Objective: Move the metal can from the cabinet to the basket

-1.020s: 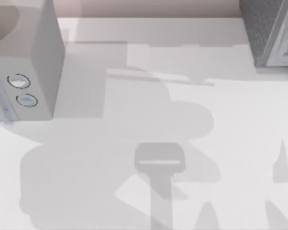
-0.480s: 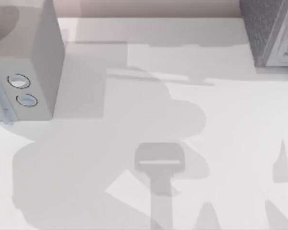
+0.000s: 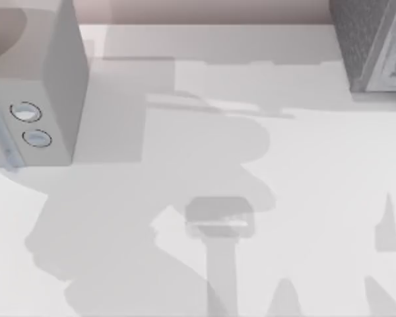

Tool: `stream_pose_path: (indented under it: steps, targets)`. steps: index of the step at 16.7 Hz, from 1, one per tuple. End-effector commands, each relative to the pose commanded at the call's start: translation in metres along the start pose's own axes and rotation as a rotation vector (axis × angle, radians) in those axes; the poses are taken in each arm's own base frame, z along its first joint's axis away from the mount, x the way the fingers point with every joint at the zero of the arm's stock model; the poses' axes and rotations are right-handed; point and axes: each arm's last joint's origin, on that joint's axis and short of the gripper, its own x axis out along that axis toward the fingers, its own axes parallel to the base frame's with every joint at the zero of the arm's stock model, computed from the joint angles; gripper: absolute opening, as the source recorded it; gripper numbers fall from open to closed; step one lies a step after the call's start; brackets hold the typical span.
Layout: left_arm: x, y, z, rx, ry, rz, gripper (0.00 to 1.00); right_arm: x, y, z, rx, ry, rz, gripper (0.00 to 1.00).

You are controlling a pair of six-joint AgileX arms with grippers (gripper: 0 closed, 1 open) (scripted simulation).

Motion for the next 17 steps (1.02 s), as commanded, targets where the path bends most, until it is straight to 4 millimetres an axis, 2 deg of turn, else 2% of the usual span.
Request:
stream_pose_path:
  steps: [7, 13, 17]
  targets:
    - [0.025, -0.010, -0.009, 0.025, -0.019, 0.002, 0.00, 0.000, 0.000, 0.000, 0.000, 0.000, 0.000, 1.00]
    - [0.027, -0.012, -0.011, 0.016, -0.020, 0.001, 0.00, 0.000, 0.000, 0.000, 0.000, 0.000, 0.000, 1.00]
    - [0.027, -0.012, -0.011, 0.016, -0.020, 0.001, 0.30, 0.000, 0.000, 0.000, 0.000, 0.000, 0.000, 1.00]
